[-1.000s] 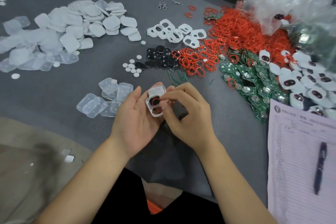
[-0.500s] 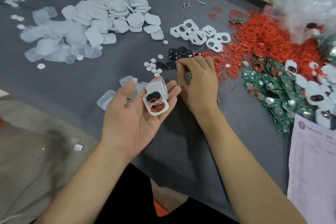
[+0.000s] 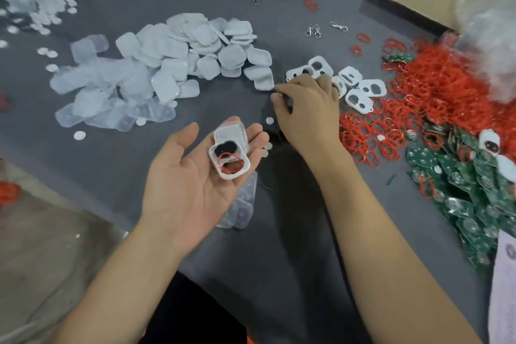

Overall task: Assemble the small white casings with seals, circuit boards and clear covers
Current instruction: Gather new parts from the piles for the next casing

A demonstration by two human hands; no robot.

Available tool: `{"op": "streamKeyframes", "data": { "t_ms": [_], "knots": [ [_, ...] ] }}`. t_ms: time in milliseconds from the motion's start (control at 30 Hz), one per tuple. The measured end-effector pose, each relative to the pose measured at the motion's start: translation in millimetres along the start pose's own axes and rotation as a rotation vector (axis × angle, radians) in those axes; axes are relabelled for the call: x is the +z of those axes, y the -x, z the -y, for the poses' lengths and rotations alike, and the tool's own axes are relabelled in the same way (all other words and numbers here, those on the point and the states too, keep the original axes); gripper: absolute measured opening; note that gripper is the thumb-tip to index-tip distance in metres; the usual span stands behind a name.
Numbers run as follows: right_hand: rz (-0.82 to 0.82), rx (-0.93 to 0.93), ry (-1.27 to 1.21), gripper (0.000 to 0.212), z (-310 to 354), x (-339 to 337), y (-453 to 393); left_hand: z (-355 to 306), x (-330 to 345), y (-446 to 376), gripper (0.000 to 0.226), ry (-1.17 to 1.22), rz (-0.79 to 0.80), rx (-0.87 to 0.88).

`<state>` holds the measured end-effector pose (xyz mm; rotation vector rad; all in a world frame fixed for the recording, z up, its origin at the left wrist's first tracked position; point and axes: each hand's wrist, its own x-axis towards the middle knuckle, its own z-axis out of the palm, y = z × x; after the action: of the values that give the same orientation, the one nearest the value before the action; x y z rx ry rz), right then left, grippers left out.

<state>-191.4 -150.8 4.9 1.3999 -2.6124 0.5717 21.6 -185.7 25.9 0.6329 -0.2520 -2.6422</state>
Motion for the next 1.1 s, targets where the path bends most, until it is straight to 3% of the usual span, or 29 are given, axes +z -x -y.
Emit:
{"op": "streamKeyframes", "data": {
  "t_ms": [367,767,933,1100],
  "knots": [
    [0.106,-0.132,-0.060,0.025,10,-18,29,-4,-10,4,0.059,-0.054,-0.028,0.040],
    [0.256,-0.142,0.031,0.029,13,-33,28,5,-5,7,0.059,-0.035,-0.035,0.039],
    [0.139,-0.083,-0.402,0.026,5,-36,30,5,-2,6,0.060,-0.042,-0.031,0.044],
    [-0.035,-0.015,-0.459,0.026,3,-34,25,3,-2,5,0.059,-0.044,-0.027,0.062]
  ]
}}
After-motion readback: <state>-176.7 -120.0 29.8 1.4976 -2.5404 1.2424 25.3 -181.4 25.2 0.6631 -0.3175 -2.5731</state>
